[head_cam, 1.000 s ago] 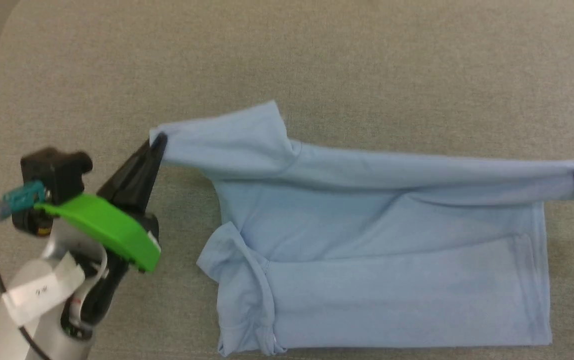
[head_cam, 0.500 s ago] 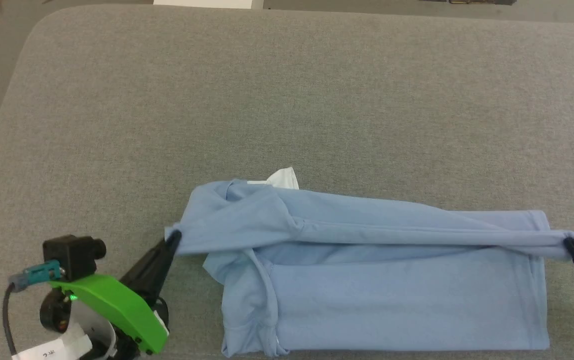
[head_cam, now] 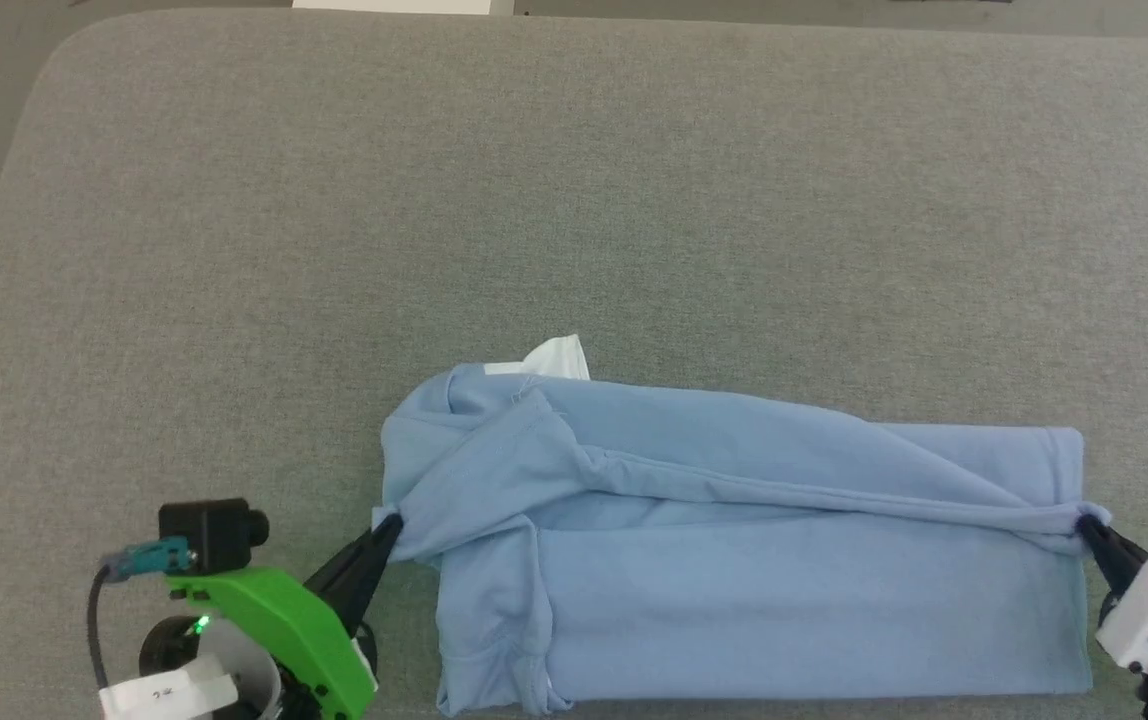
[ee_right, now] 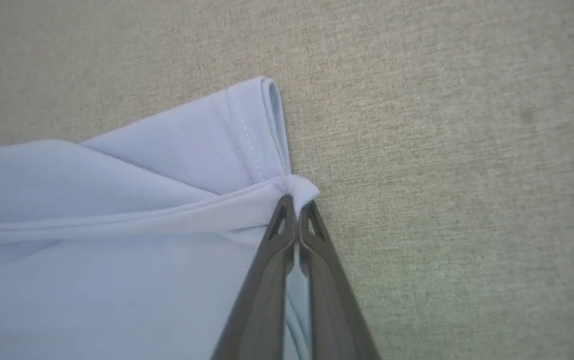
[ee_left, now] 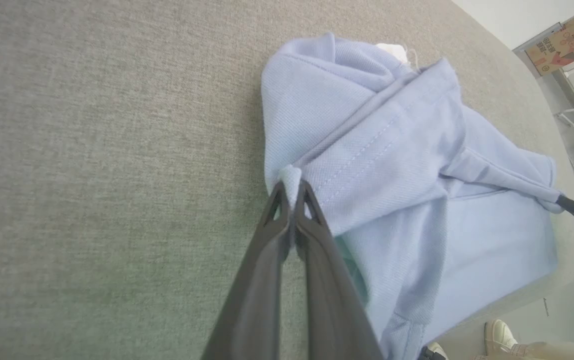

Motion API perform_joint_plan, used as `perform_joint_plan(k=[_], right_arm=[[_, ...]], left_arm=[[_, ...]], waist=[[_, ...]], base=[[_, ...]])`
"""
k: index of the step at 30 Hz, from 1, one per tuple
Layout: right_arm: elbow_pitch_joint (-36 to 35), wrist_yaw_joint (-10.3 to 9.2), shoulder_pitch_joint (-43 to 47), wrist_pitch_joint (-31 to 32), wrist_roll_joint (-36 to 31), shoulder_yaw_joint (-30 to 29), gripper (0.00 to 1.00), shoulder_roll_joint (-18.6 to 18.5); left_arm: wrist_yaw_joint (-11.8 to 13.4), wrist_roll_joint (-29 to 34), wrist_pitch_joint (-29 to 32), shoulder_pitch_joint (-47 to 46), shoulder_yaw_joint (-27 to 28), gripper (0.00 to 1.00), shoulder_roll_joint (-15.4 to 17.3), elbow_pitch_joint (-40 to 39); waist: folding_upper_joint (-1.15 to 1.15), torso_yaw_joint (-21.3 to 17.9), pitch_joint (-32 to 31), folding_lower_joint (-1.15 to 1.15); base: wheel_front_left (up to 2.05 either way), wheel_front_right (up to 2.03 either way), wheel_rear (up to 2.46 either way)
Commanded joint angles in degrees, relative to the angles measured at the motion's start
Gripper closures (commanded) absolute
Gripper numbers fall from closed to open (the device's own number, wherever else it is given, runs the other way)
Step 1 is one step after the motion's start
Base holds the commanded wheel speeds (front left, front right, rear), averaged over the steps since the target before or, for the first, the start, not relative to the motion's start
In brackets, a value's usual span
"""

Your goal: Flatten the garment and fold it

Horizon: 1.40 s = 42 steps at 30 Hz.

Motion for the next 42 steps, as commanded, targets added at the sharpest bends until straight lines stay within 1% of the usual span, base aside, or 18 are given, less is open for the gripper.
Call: perform_joint_plan(k=[1, 2, 3, 4, 5, 9, 13, 14, 19, 22, 25, 29, 34, 35, 36, 37, 38, 42], right_arm=[[0.78, -0.06, -1.51, -0.93, -0.5, 0.68, 0.98, 0.08], [1.21, -0.06, -1.9, -1.4, -0.6, 0.94, 0.74, -0.01], [1.76, -0.06, -2.34, -1.92, -0.68, 1.13, 0.56, -0.1], [2.11, -0.06, -2.66, -2.32, -0.71, 1.27, 0.36, -0.17], [2.41, -0.06, -3.02, -2.79, -0.72, 1.54, 0.0, -0.27], [2.59, -0.06, -3.8, -4.11, -0.18, 1.85, 0.0, -0.74], [0.66, -0.06, -3.24, -4.49, 1.26, 1.13, 0.0, -1.23], [-1.71, -0.06, -2.03, -4.18, 2.31, 0.02, 0.0, -1.05], [-4.14, -0.06, 0.61, -2.87, 2.24, -1.93, 0.0, 0.5], [-4.03, -0.06, 2.24, -1.34, 1.23, -2.17, 0.0, 1.2], [-3.63, -0.06, 3.23, 0.34, 0.54, -2.27, 0.0, 2.0], [-3.29, -0.06, 3.81, 1.15, -0.2, -2.32, 0.0, 2.64], [-1.29, -0.06, 3.64, 2.27, -1.01, -2.14, 0.0, 3.27], [-0.76, -0.06, 3.54, 2.77, -1.07, -2.03, 0.04, 3.4], [-0.25, -0.06, 3.33, 3.11, -1.23, -1.9, 0.39, 3.53], [0.29, -0.06, 3.07, 3.43, -1.37, -1.83, 0.62, 3.69], [0.68, -0.06, 2.9, 3.67, -1.49, -1.68, 1.0, 3.78], [1.92, -0.06, 2.06, 3.62, -2.04, -1.55, 1.0, 4.14]], left_arm=[[-0.58, 0.84, -0.72, -1.99, -0.24, 0.56, -0.72, 1.05], [-0.79, 0.86, -0.85, -2.45, -0.46, 0.52, -1.04, 1.68], [-1.02, 0.84, -1.02, -3.0, -0.66, 0.38, -1.43, 2.34], [-1.16, 0.79, -1.31, -3.42, -0.68, 0.04, -1.75, 2.78], [-1.3, 0.81, -1.65, -3.83, -0.69, 0.0, -2.03, 3.27], [-1.4, 0.53, -3.33, -4.47, -0.16, 0.0, -3.06, 3.76], [-0.72, 1.24, -6.43, -3.83, 1.19, 0.0, -3.49, 1.99], [1.24, 3.96, -11.38, -2.85, 3.26, 0.0, -3.65, -0.12], [6.48, 11.91, -23.84, -0.51, 6.93, 0.0, -4.95, -2.99], [8.61, 16.35, -27.33, 1.1, 7.45, 0.0, -5.88, -3.31], [9.9, 19.94, -28.38, 2.68, 7.28, 0.0, -7.01, -2.55], [9.72, 21.75, -28.75, 4.11, 6.48, 0.0, -9.33, -1.08], [8.4, 22.86, -28.85, 3.97, 6.39, 0.0, -11.16, 0.64], [8.16, 23.06, -28.85, 3.85, 6.46, 0.0, -11.39, 0.83], [7.86, 23.3, -28.86, 3.72, 6.48, 0.0, -11.59, 1.11], [7.53, 23.5, -28.86, 3.56, 6.5, 0.0, -11.76, 1.36], [7.27, 23.61, -28.86, 3.42, 6.55, 0.0, -11.86, 1.54], [6.32, 24.08, -28.87, 2.99, 6.97, 0.0, -12.2, 2.35]], waist=[[0.0, -0.05, 0.15, 0.0], [0.0, -0.07, 0.24, 0.0], [0.0, -0.09, 0.36, 0.0], [0.0, -0.09, 0.47, 0.0], [0.0, -0.12, 0.59, 0.0], [0.0, -0.22, 0.83, 0.0], [0.0, -0.01, 0.7, 0.0], [0.0, 0.19, 0.45, 0.0], [0.0, 0.68, -0.23, 0.0], [0.0, 1.31, -0.48, 0.0], [0.0, 1.87, -0.58, 0.0], [0.0, 2.74, -0.47, 0.0], [0.0, 3.76, -0.12, 0.0], [0.0, 3.89, -0.06, 0.0], [0.0, 4.03, 0.03, 0.0], [0.0, 4.18, 0.09, 0.0], [0.0, 4.3, 0.11, 0.0], [0.0, 4.71, -0.48, 0.0]], base=[[0.0, 0.0, 0.0], [0.0, 0.0, 0.0], [0.0, 0.0, 0.0], [0.0, 0.0, 0.0], [0.0, 0.0, 0.0], [0.0, 0.0, 0.0], [0.0, 0.0, 0.0], [0.0, 0.0, 0.0], [0.0, 0.0, 0.0], [0.0, 0.0, 0.0], [0.0, 0.0, 0.0], [0.0, 0.0, 0.0], [0.0, 0.0, 0.0], [0.0, 0.0, 0.0], [0.0, 0.0, 0.0], [0.0, 0.0, 0.0], [0.0, 0.0, 0.0], [0.0, 0.0, 0.0]])
